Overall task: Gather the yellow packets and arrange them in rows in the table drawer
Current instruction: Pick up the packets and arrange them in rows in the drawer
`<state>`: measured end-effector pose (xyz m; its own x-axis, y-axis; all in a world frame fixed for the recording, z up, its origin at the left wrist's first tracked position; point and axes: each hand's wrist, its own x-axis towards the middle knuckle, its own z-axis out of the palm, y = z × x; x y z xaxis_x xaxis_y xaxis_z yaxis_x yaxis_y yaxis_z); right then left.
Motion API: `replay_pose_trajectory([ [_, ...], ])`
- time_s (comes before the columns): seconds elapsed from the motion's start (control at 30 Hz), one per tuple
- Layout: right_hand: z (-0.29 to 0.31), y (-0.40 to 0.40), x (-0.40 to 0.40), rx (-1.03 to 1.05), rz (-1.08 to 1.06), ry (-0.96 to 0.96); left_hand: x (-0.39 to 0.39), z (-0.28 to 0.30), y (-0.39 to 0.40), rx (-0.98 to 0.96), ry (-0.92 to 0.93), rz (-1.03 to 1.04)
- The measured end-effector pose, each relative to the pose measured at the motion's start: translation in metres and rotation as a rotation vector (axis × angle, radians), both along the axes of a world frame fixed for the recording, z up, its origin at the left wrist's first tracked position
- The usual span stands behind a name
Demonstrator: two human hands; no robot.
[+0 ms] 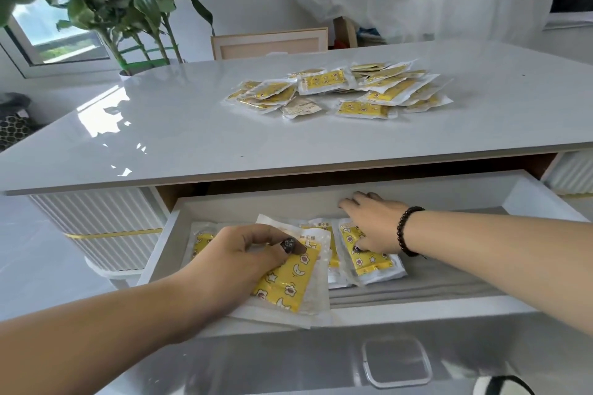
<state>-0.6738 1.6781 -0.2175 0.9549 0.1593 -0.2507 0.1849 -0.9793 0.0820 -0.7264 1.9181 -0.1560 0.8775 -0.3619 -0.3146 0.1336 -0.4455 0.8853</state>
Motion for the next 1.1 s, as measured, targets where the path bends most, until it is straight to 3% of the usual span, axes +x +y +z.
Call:
replay_pose_trajectory([
  [0.07,0.005,-0.001,-0.007,-0.032,0.041,-0.006,0.000,0.000,0.000,0.000,-0.004,0.001],
  [0.23,0.006,-0.008,-0.023,-0.104,0.043,0.236,0.001,-0.001,0.000,0.001,0.009,-0.004],
  [0.53,0.003,0.001,-0.026,-0.076,0.144,0.124,0.004,-0.004,0.000,0.019,0.002,0.082],
  [0.63,-0.001,0.009,-0.025,-0.165,0.214,0.089,0.006,-0.005,0.001,0.041,0.017,0.098],
  [0.77,0.003,0.010,-0.023,-0.104,0.163,0.079,0.006,-0.005,0.003,0.052,-0.010,0.085],
  [0.83,0.012,0.012,-0.024,0.140,0.049,0.141,0.005,-0.005,0.003,0.034,-0.040,0.057],
  [1.0,0.041,0.032,-0.034,1.357,-0.403,0.452,0.006,-0.003,0.002,-0.037,-0.117,0.018],
  [1.1,0.044,0.036,-0.044,1.617,-0.492,0.520,0.009,-0.005,0.000,-0.097,-0.077,0.066],
])
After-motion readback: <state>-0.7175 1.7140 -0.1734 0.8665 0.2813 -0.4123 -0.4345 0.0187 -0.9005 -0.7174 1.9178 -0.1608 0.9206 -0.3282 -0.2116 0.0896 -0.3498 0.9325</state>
